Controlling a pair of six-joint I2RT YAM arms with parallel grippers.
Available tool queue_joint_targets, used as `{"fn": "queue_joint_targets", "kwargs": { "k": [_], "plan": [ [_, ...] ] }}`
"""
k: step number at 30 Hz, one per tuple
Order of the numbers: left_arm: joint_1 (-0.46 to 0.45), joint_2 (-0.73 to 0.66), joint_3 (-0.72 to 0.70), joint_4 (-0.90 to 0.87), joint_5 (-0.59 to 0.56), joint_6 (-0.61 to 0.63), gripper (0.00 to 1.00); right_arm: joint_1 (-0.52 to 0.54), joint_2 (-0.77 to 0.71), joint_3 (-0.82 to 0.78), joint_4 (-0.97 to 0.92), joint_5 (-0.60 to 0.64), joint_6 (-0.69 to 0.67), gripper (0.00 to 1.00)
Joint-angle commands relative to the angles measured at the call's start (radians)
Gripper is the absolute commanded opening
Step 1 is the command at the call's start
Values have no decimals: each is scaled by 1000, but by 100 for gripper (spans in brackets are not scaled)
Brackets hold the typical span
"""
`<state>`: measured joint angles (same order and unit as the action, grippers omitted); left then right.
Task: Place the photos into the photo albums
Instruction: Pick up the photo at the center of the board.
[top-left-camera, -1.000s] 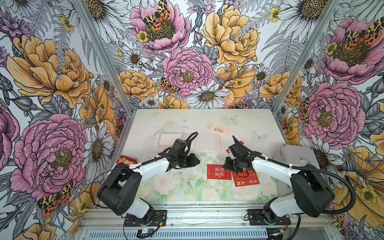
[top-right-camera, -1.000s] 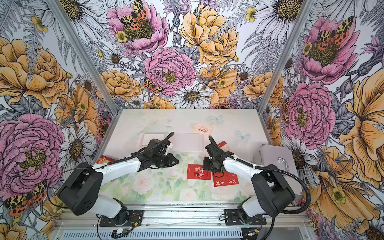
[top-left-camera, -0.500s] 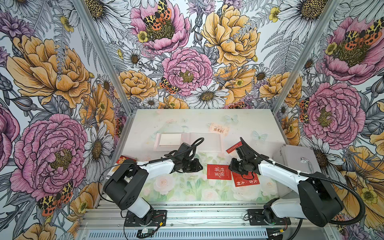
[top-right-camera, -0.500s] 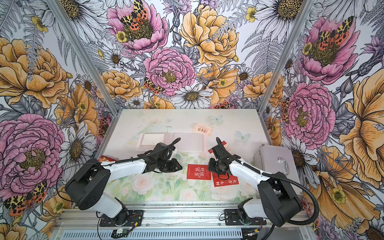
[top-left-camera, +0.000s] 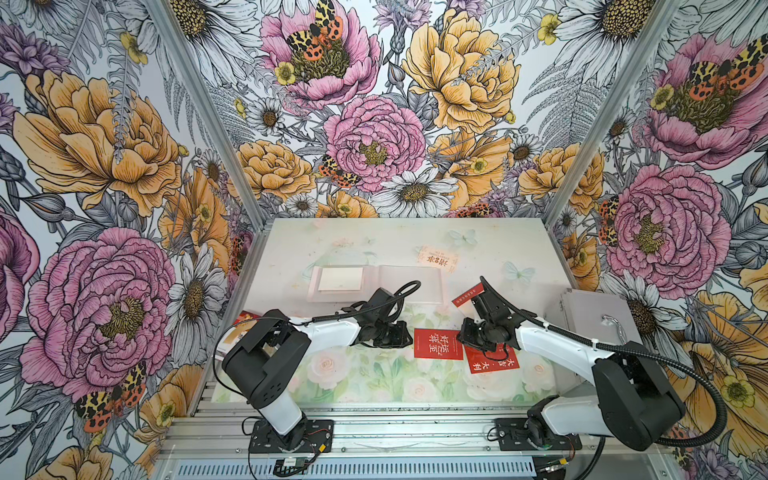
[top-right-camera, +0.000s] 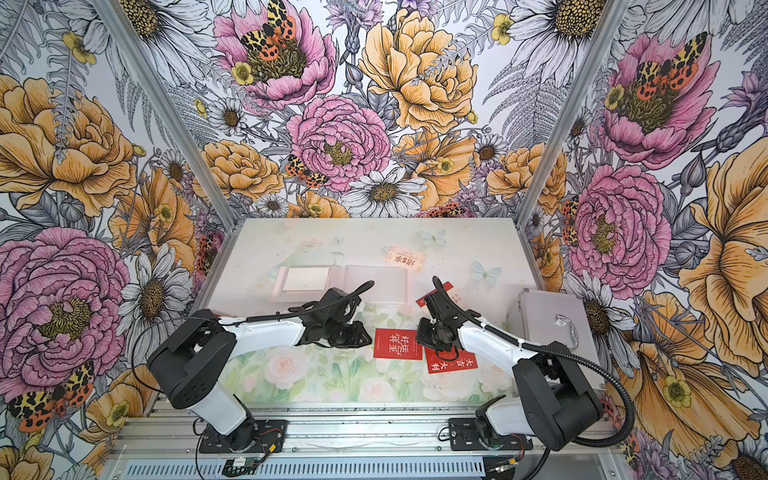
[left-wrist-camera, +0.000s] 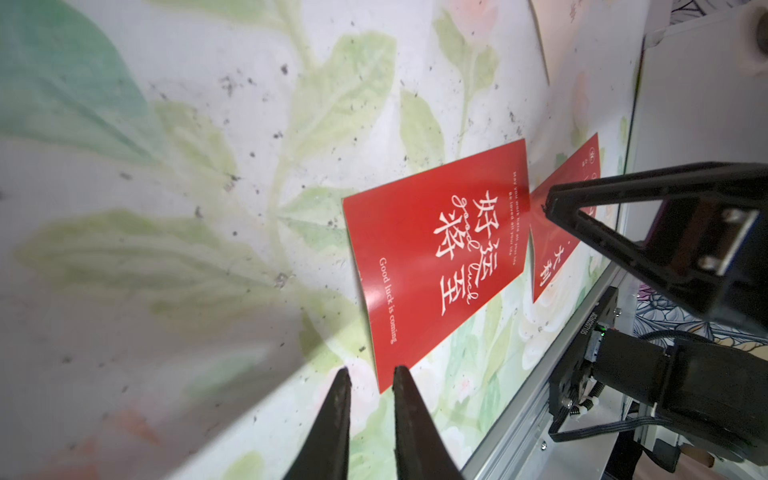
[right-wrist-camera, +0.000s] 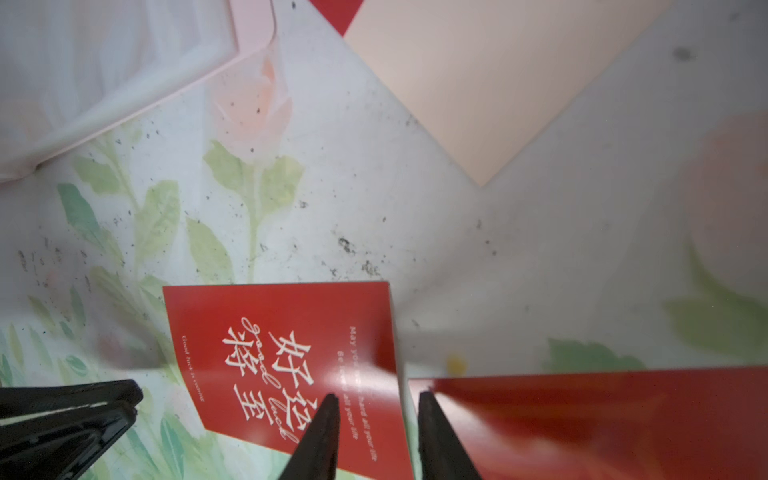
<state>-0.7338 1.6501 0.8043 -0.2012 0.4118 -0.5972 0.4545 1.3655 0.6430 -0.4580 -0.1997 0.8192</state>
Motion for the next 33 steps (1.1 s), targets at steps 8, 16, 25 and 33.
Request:
{"fn": "queue_joint_targets", "kwargs": {
  "k": [8, 16, 25, 33],
  "plan": [
    [-13, 59, 26, 24, 6, -23, 22, -3, 46, 36, 17, -37, -9, 33],
    [-15, 88, 45, 16, 5, -35, 22, -5, 84, 66, 19, -64, -20, 34],
    [-16, 112, 59, 3, 5, -39, 22, -10, 76, 137, 18, -142, -16, 34],
    [-10, 117, 80, -5, -11, -33, 22, -18, 71, 225, 19, -277, -18, 34]
  ]
}}
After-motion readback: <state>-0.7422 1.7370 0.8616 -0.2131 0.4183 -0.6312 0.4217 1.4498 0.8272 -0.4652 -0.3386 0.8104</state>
